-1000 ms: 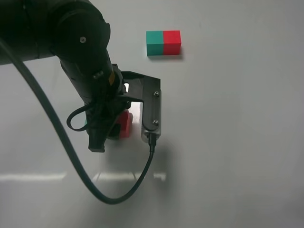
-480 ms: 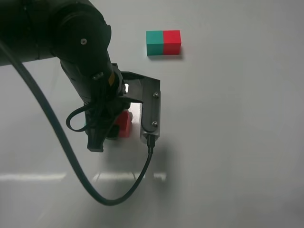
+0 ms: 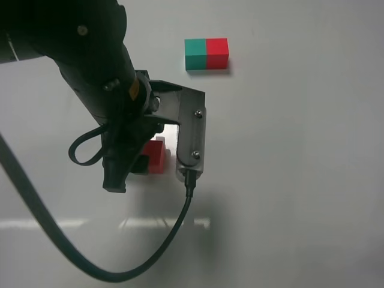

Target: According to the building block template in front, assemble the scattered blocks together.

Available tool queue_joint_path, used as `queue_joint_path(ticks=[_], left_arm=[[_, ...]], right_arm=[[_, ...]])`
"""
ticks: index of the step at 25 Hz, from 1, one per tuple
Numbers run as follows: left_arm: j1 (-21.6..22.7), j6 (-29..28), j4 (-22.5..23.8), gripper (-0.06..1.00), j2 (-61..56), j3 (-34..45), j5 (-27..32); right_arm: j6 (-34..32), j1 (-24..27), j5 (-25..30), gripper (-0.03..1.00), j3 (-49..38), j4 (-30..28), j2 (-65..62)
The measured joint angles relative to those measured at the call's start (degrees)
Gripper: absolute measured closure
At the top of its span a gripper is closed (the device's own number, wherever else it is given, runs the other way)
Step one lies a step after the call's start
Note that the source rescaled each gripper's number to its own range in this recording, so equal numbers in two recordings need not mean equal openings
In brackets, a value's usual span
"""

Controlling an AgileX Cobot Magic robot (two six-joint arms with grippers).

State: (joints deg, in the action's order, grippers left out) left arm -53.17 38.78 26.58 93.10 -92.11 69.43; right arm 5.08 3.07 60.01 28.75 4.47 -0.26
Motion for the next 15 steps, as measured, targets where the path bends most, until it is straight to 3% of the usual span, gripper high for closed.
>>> queue_joint_path(ticks=[4, 7, 11, 15], left_arm=[[0.0, 0.0, -0.68, 0.22, -2.34, -0.39, 0.11], [0.0, -1.15, -1.35, 0.18, -4.34, -1.44, 0.06], [1.72, -11.21, -0.56, 0.17, -6.43, -3.36, -1.28], [9.14, -23.99, 0.55, 0.17, -6.8, -5.11, -3.06]], right_arm=[[0.0, 0.0, 0.0, 0.41, 0.0, 0.0, 0.0], [0.0, 0.0, 0.0, 0.41, 0.0, 0.0, 0.0], [0.0, 0.0, 0.0, 0.41, 0.0, 0.0, 0.0], [0.0, 0.0, 0.0, 0.41, 0.0, 0.0, 0.0]])
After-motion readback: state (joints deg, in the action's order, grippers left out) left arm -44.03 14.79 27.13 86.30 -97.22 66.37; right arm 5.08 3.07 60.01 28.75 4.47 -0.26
